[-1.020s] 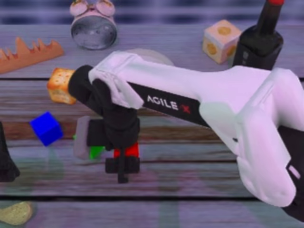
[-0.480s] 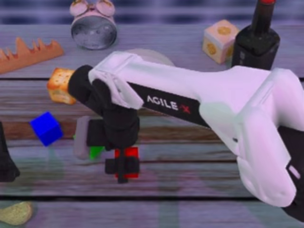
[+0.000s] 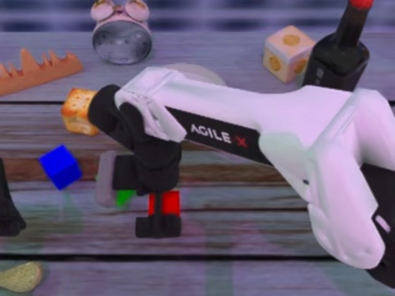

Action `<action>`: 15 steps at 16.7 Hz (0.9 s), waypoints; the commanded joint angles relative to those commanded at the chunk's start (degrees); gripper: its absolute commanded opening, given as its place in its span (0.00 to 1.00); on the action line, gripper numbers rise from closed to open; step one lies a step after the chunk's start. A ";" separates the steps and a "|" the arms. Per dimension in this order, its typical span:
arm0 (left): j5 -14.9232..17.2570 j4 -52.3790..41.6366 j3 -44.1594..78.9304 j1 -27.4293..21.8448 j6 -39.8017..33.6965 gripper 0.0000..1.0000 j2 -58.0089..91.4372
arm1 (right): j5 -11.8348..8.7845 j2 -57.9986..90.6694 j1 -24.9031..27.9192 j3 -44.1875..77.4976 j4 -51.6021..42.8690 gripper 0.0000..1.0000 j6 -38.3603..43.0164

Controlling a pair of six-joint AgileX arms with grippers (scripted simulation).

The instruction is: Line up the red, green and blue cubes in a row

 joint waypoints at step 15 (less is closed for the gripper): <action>0.00 0.00 0.00 0.00 0.00 1.00 0.00 | 0.00 0.13 0.26 16.15 -16.02 1.00 -0.18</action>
